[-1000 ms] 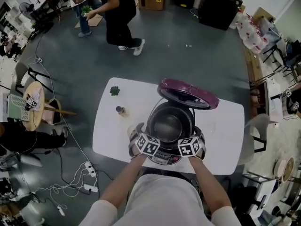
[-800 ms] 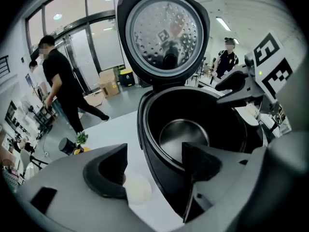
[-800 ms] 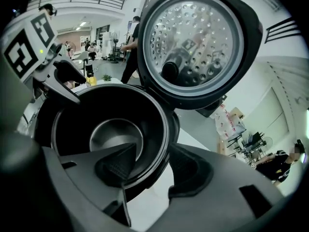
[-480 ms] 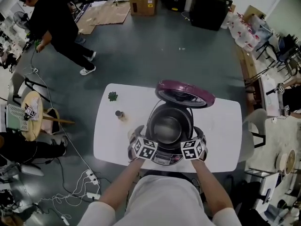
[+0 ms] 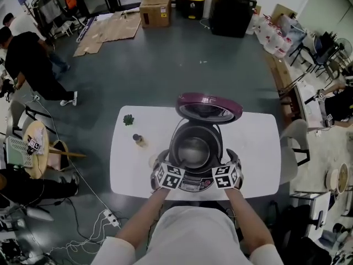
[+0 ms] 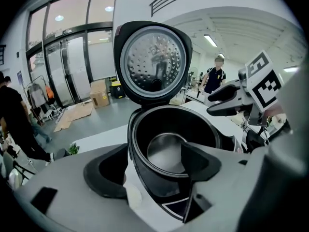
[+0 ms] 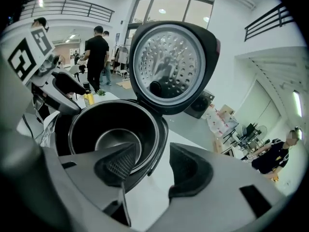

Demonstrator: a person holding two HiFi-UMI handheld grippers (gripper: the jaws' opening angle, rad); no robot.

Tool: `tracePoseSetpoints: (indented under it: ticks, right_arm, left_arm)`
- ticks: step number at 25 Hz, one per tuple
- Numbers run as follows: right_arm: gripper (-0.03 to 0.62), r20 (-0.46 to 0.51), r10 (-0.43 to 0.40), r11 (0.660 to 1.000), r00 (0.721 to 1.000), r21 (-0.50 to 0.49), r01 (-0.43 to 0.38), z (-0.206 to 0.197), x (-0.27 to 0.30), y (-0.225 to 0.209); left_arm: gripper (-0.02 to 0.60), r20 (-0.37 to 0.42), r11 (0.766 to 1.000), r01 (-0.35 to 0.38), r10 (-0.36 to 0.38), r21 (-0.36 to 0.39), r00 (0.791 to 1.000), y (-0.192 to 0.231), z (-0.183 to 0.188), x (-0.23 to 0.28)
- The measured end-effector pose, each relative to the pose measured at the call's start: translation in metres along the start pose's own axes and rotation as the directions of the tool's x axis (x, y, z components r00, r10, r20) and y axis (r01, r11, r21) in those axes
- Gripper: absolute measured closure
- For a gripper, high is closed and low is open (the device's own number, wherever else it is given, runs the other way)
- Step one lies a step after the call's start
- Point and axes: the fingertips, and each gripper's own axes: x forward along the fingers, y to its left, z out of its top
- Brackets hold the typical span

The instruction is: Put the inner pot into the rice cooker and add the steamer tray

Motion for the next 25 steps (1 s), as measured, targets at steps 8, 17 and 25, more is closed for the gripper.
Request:
tracePoseSetpoints:
  ticks: [8, 17, 25]
  right_arm:
    - [0.359, 0.045, -0.027, 0.997, 0.999, 0.076, 0.023, -0.007, -0.026, -0.015]
    - [0.359, 0.065, 0.006, 0.994, 0.998, 0.106, -0.013, -0.027, -0.034, -0.045]
    - [0.359, 0.078, 0.07, 0.995, 0.994, 0.071, -0.076, -0.041, -0.028, -0.086]
  left_arm:
    - [0.225, 0.039, 0.998, 0.056, -0.057, 0.016, 0.998, -0.031, 0.014, -0.01]
    - [0.224, 0.055, 0.998, 0.064, -0.064, 0.0, 0.996, -0.072, 0.039, -0.003]
    - [0.224, 0.046, 0.998, 0.049, -0.048, -0.036, 0.998, -0.118, 0.066, 0.015]
